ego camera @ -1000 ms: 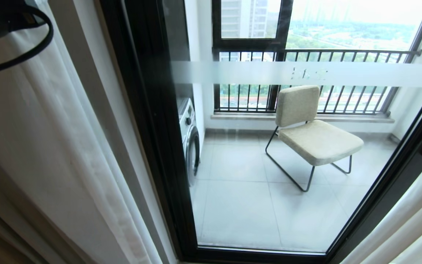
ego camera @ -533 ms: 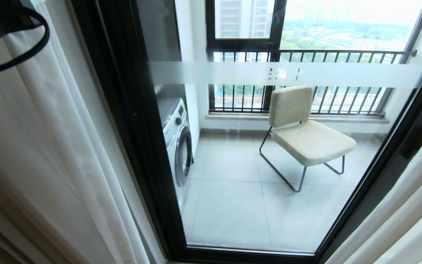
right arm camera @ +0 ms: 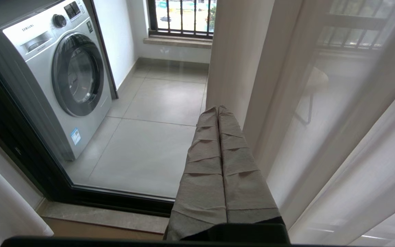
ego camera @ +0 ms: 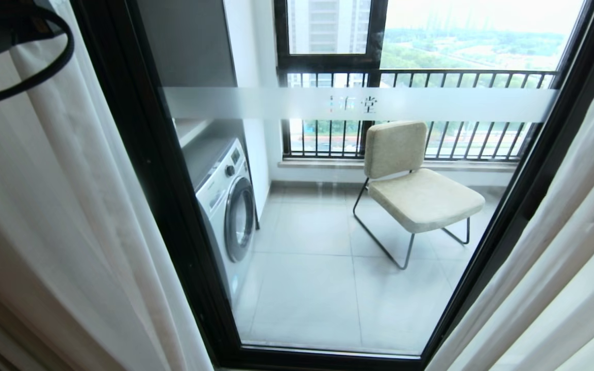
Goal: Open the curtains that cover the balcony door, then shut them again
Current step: Close the inner curtains on both sides
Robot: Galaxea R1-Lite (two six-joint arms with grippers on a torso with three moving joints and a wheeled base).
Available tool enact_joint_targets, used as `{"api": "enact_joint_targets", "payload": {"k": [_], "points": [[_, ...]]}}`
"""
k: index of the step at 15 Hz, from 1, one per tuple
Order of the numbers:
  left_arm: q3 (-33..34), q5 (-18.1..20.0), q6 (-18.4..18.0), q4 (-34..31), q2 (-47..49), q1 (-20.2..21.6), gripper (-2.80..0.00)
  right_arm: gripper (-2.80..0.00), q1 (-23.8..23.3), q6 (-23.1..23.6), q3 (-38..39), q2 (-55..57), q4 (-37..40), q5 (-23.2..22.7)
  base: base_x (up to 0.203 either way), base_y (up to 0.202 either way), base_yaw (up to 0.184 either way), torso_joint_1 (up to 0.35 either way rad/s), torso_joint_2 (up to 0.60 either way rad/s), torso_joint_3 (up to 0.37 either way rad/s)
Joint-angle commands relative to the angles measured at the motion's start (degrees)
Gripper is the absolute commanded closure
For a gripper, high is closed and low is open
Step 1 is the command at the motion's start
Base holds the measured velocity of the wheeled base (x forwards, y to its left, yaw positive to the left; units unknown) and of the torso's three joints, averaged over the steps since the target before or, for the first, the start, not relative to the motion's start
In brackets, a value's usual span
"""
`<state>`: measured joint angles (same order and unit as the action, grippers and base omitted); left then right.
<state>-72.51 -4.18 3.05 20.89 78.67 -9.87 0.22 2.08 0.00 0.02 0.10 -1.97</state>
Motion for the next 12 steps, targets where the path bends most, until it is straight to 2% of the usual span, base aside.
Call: {"api": "enact_joint_targets", "payload": {"k": [1, 12], "points": [[0.0, -0.1, 0.0, 0.1, 0.2, -0.4, 0.00, 0.00, 0.0, 0.0, 0.0, 0.0, 0.0, 0.0, 0.000, -0.195, 0.003, 0.004, 0.00, -0.001], [0.1, 0.0, 0.0, 0.1, 0.3, -0.3, 0.00, 0.00, 0.0, 0.0, 0.0, 0.0, 0.0, 0.0, 0.000, -0.192, 0.002, 0.003, 0.00, 0.004]]}}
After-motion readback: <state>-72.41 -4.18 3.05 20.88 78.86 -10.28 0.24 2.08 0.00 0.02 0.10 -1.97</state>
